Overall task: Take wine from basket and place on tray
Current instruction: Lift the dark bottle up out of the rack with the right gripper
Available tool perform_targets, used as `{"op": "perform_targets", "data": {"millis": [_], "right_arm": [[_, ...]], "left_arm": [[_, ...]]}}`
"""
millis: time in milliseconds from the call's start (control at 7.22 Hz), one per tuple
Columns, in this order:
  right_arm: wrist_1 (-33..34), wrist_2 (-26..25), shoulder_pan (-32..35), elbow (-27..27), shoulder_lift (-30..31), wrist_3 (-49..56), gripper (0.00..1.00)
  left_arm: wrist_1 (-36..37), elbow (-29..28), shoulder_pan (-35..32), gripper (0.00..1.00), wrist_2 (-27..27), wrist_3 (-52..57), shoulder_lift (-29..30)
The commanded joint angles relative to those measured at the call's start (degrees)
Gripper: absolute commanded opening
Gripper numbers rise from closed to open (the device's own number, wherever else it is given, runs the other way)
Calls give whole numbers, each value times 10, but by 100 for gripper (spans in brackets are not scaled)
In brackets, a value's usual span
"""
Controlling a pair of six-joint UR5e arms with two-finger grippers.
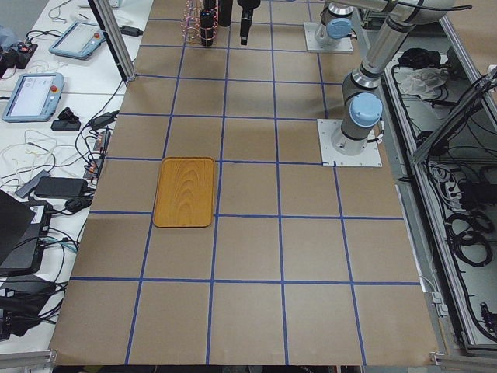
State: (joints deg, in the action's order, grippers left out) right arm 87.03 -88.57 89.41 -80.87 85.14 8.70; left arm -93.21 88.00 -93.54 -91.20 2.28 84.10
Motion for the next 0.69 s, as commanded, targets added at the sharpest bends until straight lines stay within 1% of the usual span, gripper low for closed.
{"op": "perform_targets", "data": {"millis": [0,416,554], "right_arm": [[22,1,78,0,-30,-106,0],[80,2,194,-4,-67,-281,0],[87,1,225,-5,-79,-317,0]], "left_arm": [[0,0,1,100,-2,0,-4],[0,0,0,100,-17,0,-4],[0,0,1,100,-17,0,-4]]}}
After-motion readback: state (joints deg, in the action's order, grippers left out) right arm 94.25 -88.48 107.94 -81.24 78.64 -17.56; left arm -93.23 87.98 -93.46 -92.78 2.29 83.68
